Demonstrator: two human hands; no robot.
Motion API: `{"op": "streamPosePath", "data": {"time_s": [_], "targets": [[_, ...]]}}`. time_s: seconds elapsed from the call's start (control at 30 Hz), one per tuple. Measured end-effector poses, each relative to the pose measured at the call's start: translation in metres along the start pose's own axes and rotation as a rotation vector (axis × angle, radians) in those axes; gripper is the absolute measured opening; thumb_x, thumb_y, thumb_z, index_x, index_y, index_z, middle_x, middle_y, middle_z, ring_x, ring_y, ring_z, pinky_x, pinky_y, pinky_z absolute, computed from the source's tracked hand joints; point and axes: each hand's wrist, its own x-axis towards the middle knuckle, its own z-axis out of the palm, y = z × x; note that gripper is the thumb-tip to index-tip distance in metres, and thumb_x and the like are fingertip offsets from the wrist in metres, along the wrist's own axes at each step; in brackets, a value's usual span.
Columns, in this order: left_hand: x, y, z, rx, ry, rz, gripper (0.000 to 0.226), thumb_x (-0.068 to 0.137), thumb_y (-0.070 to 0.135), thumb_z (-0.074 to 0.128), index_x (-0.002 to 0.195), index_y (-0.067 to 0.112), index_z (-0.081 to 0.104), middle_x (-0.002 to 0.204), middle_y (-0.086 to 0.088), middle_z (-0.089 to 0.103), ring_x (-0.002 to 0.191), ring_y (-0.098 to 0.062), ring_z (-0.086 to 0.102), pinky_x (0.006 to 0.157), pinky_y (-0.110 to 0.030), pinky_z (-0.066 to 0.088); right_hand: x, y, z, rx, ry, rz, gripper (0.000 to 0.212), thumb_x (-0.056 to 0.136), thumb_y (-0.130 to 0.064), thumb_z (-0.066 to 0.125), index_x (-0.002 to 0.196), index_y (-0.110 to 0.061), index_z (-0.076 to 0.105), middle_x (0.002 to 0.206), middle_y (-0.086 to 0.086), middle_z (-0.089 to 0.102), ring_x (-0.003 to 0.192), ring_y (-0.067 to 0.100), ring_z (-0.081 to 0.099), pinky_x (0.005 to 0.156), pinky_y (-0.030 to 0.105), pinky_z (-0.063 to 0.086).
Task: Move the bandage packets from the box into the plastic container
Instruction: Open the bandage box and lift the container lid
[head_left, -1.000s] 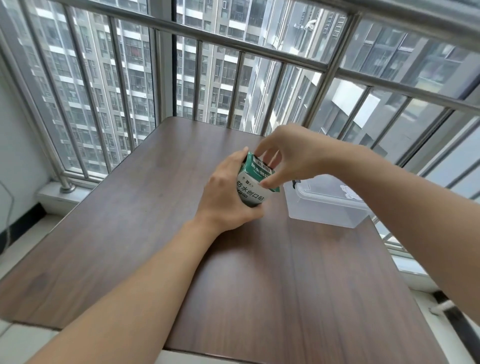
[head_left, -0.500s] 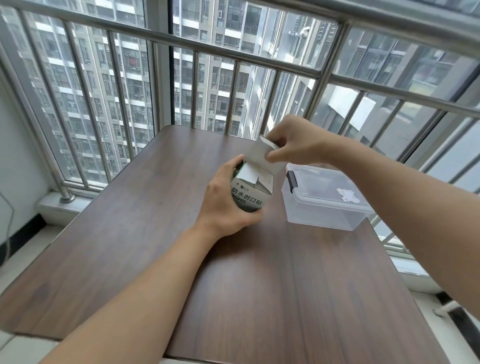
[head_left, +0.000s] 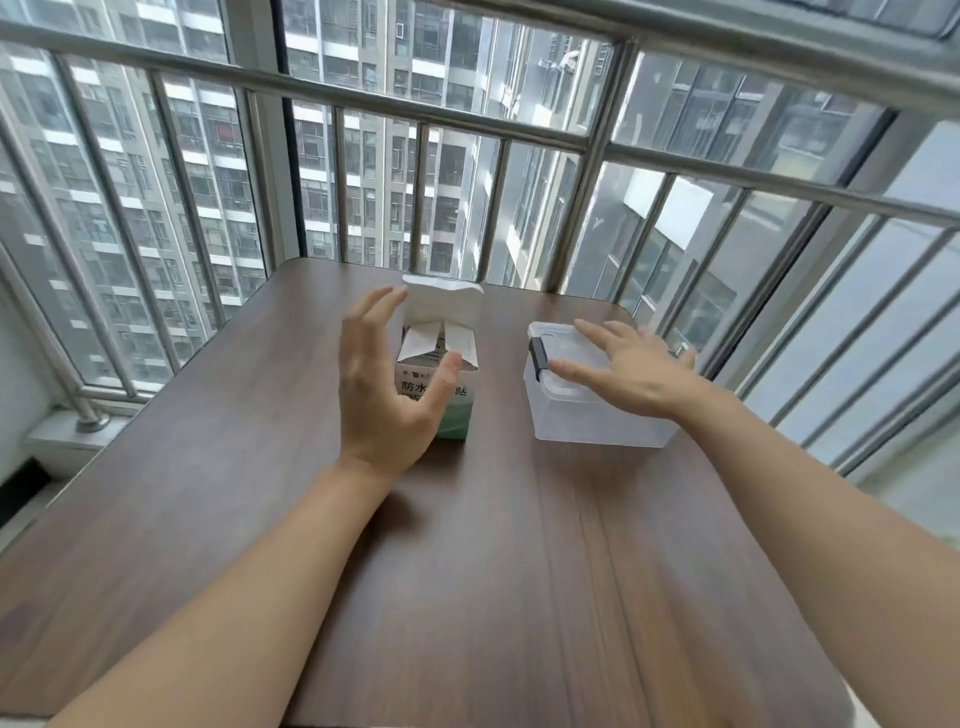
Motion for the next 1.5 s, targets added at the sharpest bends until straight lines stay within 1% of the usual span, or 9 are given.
{"op": "streamPosePath", "data": {"time_s": [0.23,0.4,0.5,0.57,0.67,0.8,0.93,1.07,1.5], "targets": [[-0.025,0.036,0.01,0.085,-0.192,0.423,0.027,0.085,0.012,0.075,0.109,0.001,0.072,0.111,-0.016,0.068,0.103,-0.031,0.065,0.095,-0.035,0.051,-0.039,-0.025,0.022,-0.09,0.089,-0.016,0.088,0.078,-0.092,0.026,0.155,-0.051,0.019,0.166,-0.014,0.02,0.154,0.02,0.013,0.114,0.062,0.02],[-0.042,0.039,0.023,0.266,-0.439,0.363,0.035,0.096,0.034,0.06,0.122,0.014,0.071,0.13,-0.012,0.062,0.108,-0.028,0.063,0.084,-0.039,0.058,-0.038,0.011,0.017,0.353,0.281,0.039,0.055,0.103,-0.031,0.049,0.155,-0.02,0.038,0.164,0.003,0.03,0.151,0.021,0.028,0.121,0.037,0.022],[-0.04,0.035,0.024,0.271,-0.445,0.301,0.037,0.096,0.038,0.058,0.118,0.011,0.072,0.128,-0.014,0.061,0.11,-0.03,0.062,0.091,-0.038,0.055,-0.037,0.035,0.02,0.499,0.384,0.156,0.034,0.101,-0.025,0.053,0.119,-0.001,0.07,0.121,0.016,0.07,0.109,0.029,0.063,0.093,0.037,0.047],[-0.037,0.033,0.023,0.261,-0.424,0.23,0.042,0.095,0.041,0.059,0.116,0.008,0.072,0.123,-0.013,0.062,0.109,-0.029,0.062,0.098,-0.032,0.047,-0.037,0.04,0.024,0.52,0.422,0.136,0.035,0.098,-0.017,0.051,0.088,0.012,0.067,0.078,0.025,0.063,0.069,0.028,0.051,0.064,0.037,0.039],[-0.033,0.033,0.021,0.264,-0.38,0.15,0.046,0.092,0.044,0.06,0.108,0.003,0.073,0.112,-0.012,0.066,0.103,-0.027,0.065,0.094,-0.026,0.046,-0.031,0.048,0.034,0.572,0.302,0.188,0.028,0.092,-0.01,0.051,0.081,0.014,0.062,0.063,0.009,0.046,0.062,0.017,0.038,0.057,0.03,0.031],[-0.032,0.036,0.017,0.261,-0.331,0.092,0.046,0.09,0.047,0.058,0.102,0.006,0.076,0.108,-0.007,0.069,0.094,-0.021,0.067,0.079,-0.033,0.058,-0.032,0.047,0.033,0.781,0.286,0.147,0.028,0.099,-0.03,0.052,0.098,-0.016,0.076,0.096,0.0,0.074,0.089,0.022,0.068,0.085,0.043,0.057],[-0.029,0.036,0.017,0.183,-0.307,0.031,0.038,0.083,0.049,0.068,0.094,0.013,0.077,0.102,0.001,0.068,0.076,-0.015,0.065,0.063,-0.034,0.062,-0.046,0.02,-0.006,0.311,0.007,-0.21,0.108,0.072,-0.074,0.072,0.159,-0.031,0.023,0.164,-0.013,0.021,0.149,0.007,0.019,0.122,0.037,0.02],[-0.023,0.036,0.014,0.095,-0.269,-0.071,0.026,0.078,0.043,0.075,0.085,0.018,0.075,0.094,0.006,0.064,0.068,-0.01,0.063,0.059,-0.024,0.06,-0.038,-0.012,-0.009,-0.145,-0.184,-0.289,0.141,0.057,-0.065,0.088,0.162,-0.025,0.004,0.165,-0.009,0.009,0.154,0.018,0.003,0.126,0.039,0.017],[-0.024,0.022,0.006,-0.057,-0.264,-0.361,0.012,0.076,0.021,0.06,0.067,0.019,0.066,0.055,0.006,0.06,0.049,-0.008,0.05,0.052,-0.024,0.043,-0.036,0.012,-0.021,0.273,-0.255,-0.333,0.128,0.045,-0.07,0.088,0.155,-0.042,0.03,0.154,-0.023,0.031,0.145,0.004,0.031,0.122,0.037,0.026]]}}
